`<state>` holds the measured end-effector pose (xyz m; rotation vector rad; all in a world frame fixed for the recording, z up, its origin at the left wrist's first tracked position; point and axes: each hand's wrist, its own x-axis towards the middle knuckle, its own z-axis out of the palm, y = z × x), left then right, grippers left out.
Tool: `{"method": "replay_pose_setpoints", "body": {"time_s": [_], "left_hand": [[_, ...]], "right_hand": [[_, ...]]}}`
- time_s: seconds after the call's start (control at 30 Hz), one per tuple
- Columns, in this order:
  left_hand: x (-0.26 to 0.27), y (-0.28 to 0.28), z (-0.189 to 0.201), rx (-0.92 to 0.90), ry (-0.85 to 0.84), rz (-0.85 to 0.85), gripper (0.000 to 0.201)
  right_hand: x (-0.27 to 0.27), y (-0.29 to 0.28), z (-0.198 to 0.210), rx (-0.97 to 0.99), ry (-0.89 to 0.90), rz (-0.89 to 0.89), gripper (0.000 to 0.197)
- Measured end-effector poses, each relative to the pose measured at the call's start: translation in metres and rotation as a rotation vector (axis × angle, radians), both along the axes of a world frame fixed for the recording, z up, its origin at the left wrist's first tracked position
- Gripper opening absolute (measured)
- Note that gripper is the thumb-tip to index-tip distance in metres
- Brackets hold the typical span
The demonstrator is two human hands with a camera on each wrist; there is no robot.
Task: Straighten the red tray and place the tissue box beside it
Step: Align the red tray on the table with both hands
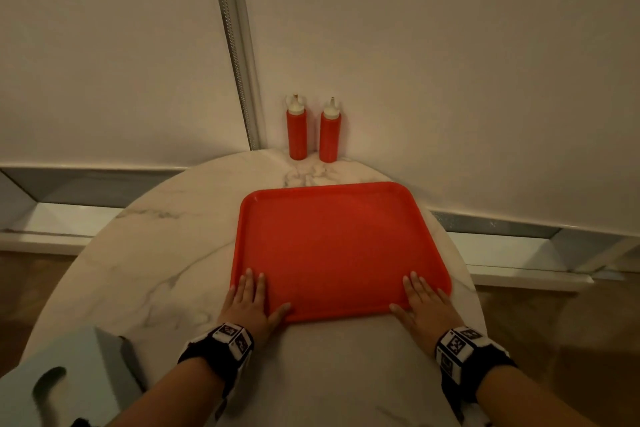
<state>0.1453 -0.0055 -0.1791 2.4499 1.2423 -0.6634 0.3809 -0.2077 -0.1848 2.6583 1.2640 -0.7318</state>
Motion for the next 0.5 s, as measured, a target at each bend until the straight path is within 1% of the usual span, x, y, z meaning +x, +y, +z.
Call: {"method": "replay_pose_setpoints", "body": {"time_s": [0.07,0.17,0.33,0.5], "left_hand": [[-0.003,0.008,-0.001,0.023,-0.007,-0.027,0.089],[-0.005,0.02,-0.002,0.025,-0.008,-0.062,0.091],[-0.008,0.041,-0.004,0.039,-0.027,-0.11,0.092],[-0.013,0.06,-0.006,0.051,-0.023,-0.142,0.091]], "right_hand": [[-0.01,0.002,0.001,0.005,-0.005,-0.038,0.119],[-0.022,0.005,-0.002,0.003,-0.014,-0.081,0.131],[-0.039,0.014,0.0,-0.01,-0.006,-0.157,0.135],[-0.054,0.027,0.002,-0.003,-0.014,-0.187,0.136]]}}
